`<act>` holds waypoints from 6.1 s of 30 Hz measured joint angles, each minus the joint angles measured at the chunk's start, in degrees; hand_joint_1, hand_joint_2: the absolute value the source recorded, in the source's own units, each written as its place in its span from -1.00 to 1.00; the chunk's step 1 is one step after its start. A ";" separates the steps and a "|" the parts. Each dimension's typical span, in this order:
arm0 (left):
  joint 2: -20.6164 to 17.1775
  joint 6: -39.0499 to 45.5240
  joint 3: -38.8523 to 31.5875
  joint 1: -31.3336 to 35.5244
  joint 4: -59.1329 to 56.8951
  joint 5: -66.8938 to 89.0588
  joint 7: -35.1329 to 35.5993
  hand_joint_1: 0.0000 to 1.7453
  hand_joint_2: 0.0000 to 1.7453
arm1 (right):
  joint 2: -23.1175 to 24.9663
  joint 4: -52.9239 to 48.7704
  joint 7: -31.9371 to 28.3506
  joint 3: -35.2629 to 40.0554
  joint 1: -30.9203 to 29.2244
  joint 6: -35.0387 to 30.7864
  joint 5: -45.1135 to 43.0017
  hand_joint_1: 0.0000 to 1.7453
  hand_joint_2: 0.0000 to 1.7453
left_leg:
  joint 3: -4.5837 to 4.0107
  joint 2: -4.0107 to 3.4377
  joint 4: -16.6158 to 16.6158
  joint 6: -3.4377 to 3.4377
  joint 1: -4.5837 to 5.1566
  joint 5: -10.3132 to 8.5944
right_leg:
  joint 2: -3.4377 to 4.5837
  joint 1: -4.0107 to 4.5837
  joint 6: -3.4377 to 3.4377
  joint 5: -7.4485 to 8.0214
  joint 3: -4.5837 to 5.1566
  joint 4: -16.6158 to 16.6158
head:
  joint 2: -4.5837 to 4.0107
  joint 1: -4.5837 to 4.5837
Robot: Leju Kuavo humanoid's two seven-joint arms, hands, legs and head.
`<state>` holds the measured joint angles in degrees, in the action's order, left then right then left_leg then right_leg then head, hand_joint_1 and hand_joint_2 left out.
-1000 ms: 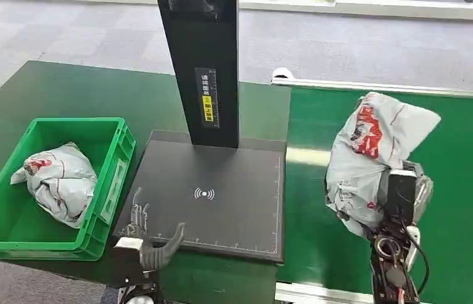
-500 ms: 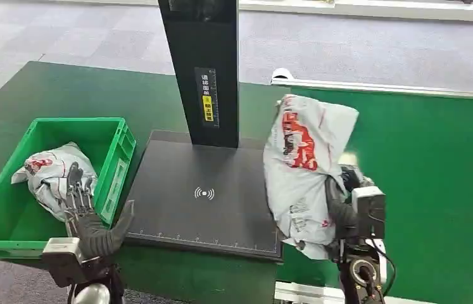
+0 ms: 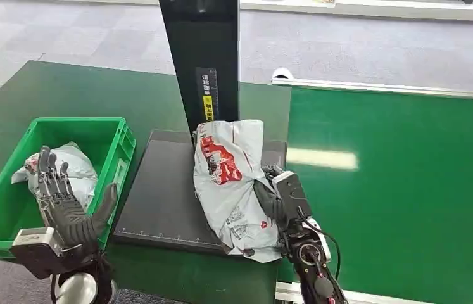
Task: Moved the parcel from conveyor to table for the left to box.
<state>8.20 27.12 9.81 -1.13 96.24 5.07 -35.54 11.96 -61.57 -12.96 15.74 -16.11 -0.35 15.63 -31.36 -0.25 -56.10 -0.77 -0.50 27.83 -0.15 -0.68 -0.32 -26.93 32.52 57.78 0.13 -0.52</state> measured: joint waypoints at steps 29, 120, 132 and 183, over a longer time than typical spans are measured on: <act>2.10 -5.55 6.53 0.47 -6.95 6.47 6.40 -1.00 1.00 | -0.18 -10.22 -2.03 -1.38 1.41 -27.69 15.15 -1.00 1.00 | -0.03 -0.04 -0.03 0.00 0.01 0.03 | 0.04 -0.01 0.00 0.00 0.08 -0.01 | 0.00 0.02; -2.84 9.62 -5.38 10.85 -3.06 4.70 -1.79 0.96 1.00 | -1.73 -31.13 -17.90 -7.69 9.44 -23.45 -7.74 -1.00 1.00 | 0.03 -0.04 -0.01 0.02 0.00 -0.03 | 0.01 0.00 0.01 0.04 0.00 0.00 | 0.00 0.00; -7.13 1.49 -19.48 16.69 -23.68 18.62 16.22 1.00 1.00 | -2.14 -31.26 -17.05 -7.74 10.37 -24.28 -8.22 -1.00 1.00 | 0.07 -0.06 0.00 0.00 -0.01 -0.05 | 0.04 0.01 0.01 0.04 0.00 0.01 | 0.00 0.02; -0.22 -9.46 -6.38 5.17 -2.32 -4.63 0.16 -1.00 1.00 | -1.40 -29.38 -12.66 -7.30 9.74 -21.02 -5.57 -1.00 1.00 | -0.12 0.11 0.07 -0.29 -0.10 -0.29 | -0.06 0.12 0.31 0.21 0.22 0.05 | 0.02 0.02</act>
<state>7.98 17.66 3.44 4.04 93.92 0.44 -35.38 10.56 -90.95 -25.62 8.44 -6.37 -21.37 10.06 -31.49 -0.14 -56.03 -1.05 -0.61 27.55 -0.21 -0.55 -0.01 -26.72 32.74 57.83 0.15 -0.50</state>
